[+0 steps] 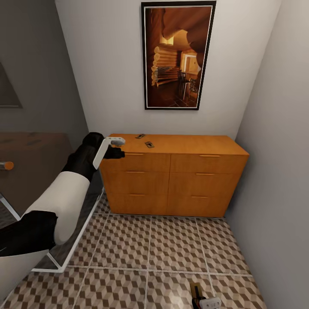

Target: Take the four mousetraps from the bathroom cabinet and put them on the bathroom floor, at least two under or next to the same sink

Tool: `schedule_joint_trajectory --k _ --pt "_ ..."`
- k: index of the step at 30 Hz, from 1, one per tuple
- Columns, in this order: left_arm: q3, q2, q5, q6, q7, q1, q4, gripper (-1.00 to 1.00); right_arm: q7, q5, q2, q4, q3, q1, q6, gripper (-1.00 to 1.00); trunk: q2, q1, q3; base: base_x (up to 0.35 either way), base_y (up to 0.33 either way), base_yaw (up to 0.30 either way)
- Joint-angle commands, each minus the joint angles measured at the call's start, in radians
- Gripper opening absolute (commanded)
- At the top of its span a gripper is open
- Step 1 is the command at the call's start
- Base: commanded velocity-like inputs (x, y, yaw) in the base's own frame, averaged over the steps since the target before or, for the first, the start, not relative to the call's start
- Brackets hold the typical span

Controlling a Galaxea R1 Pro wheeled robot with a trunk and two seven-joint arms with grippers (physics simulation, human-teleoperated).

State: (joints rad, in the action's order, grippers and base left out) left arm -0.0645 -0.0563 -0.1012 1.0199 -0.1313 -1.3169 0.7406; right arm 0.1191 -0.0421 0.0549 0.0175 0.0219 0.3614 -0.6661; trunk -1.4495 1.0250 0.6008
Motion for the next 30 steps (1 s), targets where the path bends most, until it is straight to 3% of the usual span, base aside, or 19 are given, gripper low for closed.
schedule_joint_trajectory --k 1,21,30 --pt "-0.002 0.001 -0.011 0.003 -0.01 -0.001 0.003 1.0 0.001 -0.002 0.0 -0.001 0.001 0.001 -0.003 -1.0 0.0 0.0 0.001 0.07 0.0 0.0" --pt "-0.003 0.004 -0.011 0.003 -0.01 -0.001 0.016 1.0 -0.011 -0.001 -0.002 -0.002 0.001 0.001 0.004 -1.0 0.0 0.0 0.001 0.287 0.0 0.0" --pt "-0.004 0.004 -0.011 0.003 -0.01 -0.001 0.016 1.0 -0.012 -0.001 -0.001 -0.004 0.002 -0.047 0.016 -1.0 0.0 0.0 0.001 0.331 0.0 0.0"
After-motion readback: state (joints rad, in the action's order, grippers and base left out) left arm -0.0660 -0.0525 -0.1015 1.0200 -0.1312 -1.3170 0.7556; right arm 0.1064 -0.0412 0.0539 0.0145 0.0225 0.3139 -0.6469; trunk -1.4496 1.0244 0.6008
